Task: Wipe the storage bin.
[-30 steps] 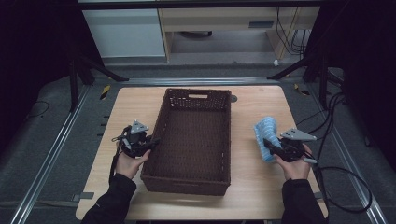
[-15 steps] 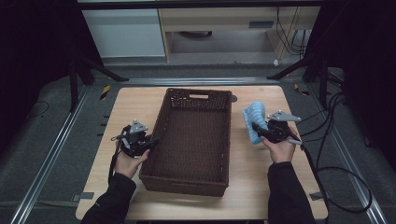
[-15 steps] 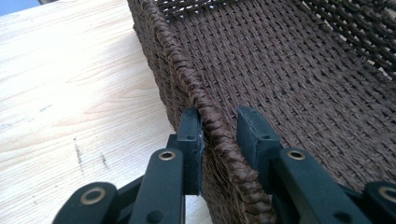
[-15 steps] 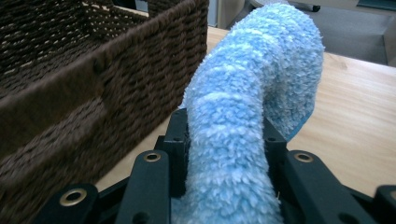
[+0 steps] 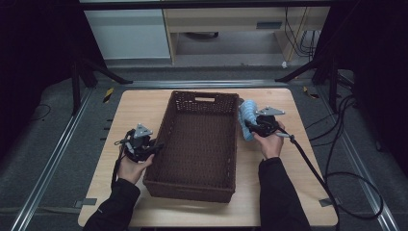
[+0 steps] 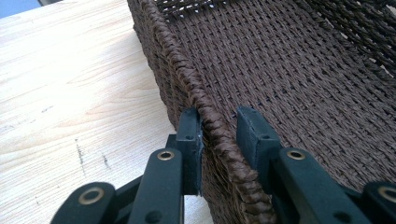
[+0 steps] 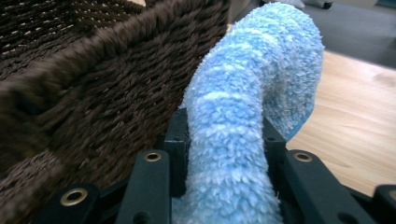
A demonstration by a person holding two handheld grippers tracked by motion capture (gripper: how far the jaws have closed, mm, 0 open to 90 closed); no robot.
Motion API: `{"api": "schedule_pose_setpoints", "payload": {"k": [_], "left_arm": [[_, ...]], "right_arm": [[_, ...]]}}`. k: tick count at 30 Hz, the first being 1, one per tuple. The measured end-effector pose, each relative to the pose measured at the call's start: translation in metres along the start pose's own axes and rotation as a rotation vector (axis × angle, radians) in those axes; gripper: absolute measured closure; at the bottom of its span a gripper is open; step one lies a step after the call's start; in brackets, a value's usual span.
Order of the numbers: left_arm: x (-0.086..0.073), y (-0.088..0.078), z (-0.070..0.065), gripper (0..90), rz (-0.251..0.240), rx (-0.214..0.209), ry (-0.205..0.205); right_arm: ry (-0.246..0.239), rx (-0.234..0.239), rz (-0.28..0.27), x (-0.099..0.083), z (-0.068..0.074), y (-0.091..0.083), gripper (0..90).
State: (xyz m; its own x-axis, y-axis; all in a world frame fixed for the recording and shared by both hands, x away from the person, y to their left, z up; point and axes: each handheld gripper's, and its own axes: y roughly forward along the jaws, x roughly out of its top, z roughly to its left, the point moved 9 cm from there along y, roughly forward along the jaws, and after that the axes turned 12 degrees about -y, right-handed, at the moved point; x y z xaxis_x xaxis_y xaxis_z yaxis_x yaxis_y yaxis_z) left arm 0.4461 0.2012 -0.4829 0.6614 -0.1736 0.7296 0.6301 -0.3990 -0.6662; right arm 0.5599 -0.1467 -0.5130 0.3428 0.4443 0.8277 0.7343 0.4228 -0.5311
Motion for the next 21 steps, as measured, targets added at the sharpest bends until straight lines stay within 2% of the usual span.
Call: {"api": "schedule_pose_setpoints", "payload": {"k": [5,7,9,11,14,17,21], "left_arm": [[0.001,0.000,0.000,70.6,0.001,-0.003,-0.002],[0.001,0.000,0.000,70.6,0.002,-0.002,-0.001],[0.001,0.001,0.000,70.6,0.002,-0.002,0.000],[0.001,0.001,0.000,70.6,0.004,-0.001,0.003],[0.001,0.001,0.000,70.6,0.005,0.001,0.006],[0.001,0.001,0.001,70.6,0.005,0.002,0.009],[0.001,0.001,0.001,70.6,0.005,0.002,0.009]], "right_arm": [[0.011,0.014,0.026,-0.010,0.002,0.015,66.5],[0.008,0.025,0.048,-0.019,0.007,0.026,67.0],[0.026,0.055,0.024,-0.019,0.012,0.030,67.4],[0.038,0.073,0.003,-0.014,0.014,0.030,67.8],[0.015,0.084,-0.018,-0.002,0.015,0.028,68.3],[-0.021,0.071,-0.037,0.016,0.010,0.022,68.6],[-0.047,0.047,-0.077,0.034,0.000,0.013,68.7]]}}
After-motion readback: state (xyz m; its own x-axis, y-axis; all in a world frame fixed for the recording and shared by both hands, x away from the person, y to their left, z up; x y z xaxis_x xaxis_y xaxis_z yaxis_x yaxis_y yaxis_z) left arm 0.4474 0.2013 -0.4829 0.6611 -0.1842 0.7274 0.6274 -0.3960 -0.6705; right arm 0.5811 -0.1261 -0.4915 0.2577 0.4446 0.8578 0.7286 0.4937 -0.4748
